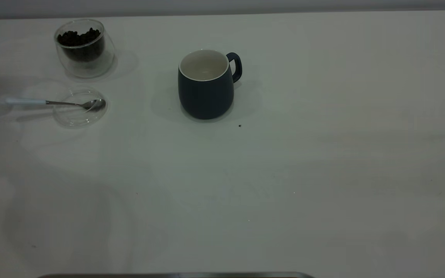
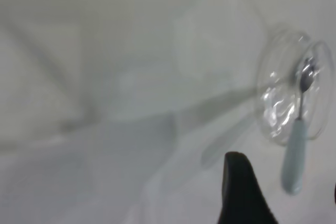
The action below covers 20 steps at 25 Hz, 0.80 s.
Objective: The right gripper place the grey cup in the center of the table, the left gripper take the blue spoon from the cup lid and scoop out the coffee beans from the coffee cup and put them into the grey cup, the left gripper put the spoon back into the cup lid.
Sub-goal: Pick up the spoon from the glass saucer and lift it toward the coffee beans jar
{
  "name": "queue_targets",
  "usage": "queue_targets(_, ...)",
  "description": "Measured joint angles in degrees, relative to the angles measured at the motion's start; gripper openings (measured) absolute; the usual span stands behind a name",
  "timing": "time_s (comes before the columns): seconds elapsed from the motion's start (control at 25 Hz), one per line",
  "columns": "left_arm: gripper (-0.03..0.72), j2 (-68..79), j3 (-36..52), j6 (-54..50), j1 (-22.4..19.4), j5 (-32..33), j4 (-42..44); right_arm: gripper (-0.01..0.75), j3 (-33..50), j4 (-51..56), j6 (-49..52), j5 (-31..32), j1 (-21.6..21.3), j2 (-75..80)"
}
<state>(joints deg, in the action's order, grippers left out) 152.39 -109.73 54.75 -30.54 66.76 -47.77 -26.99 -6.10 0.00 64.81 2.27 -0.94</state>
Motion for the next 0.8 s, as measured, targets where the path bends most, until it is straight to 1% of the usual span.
queue_targets(0.24,0.481,0.4,0.0,0.4,0.0,0.0,-1.0,0.453,0.0,0.0,0.0,0.0,0.0,0.0)
queue_targets(0.6,0.45,2.0,0.1,0.5,0.0,0.0,-2.5,0.453,0.0,0.0,0.0,0.0,0.0,0.0)
queue_targets(0.8,0.446,2.0,1.5,0.5,0.0,0.0,-2.9,0.453,0.0,0.0,0.0,0.0,0.0,0.0)
